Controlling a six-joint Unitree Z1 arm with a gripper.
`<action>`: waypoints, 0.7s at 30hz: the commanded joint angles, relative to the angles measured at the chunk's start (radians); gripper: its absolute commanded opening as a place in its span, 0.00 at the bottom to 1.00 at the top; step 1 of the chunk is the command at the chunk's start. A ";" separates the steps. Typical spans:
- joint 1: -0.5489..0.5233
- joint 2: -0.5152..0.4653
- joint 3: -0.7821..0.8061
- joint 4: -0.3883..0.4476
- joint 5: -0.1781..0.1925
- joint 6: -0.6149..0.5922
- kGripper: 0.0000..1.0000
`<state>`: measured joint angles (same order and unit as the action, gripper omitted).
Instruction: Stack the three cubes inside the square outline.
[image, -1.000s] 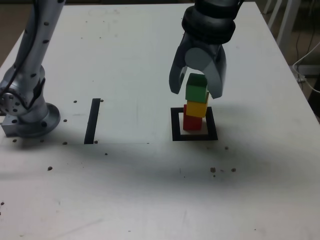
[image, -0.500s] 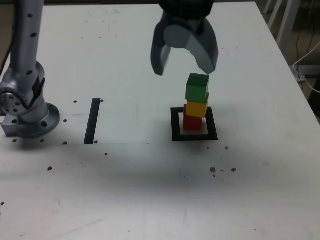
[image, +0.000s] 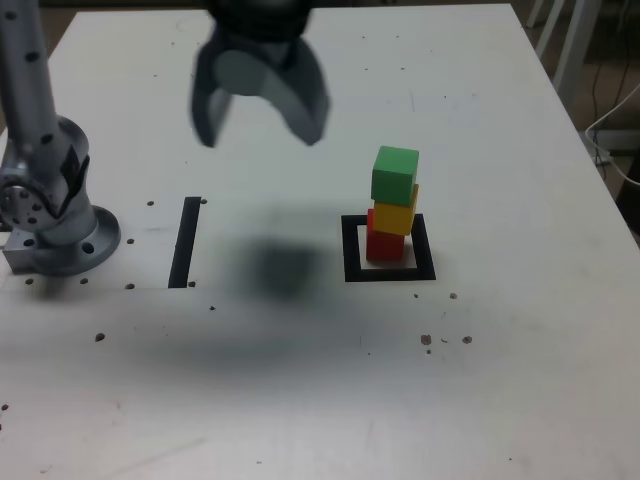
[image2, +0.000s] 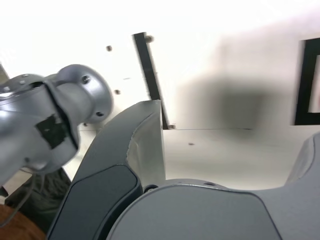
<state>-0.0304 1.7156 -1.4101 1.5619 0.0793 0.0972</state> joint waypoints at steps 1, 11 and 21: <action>0.008 -0.046 0.057 0.002 -0.003 -0.005 0.98; 0.033 -0.173 0.365 -0.149 -0.020 -0.020 0.98; 0.037 -0.190 0.581 -0.376 -0.076 -0.024 0.99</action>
<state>0.0051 1.5324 -0.8514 1.2173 0.0103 0.0750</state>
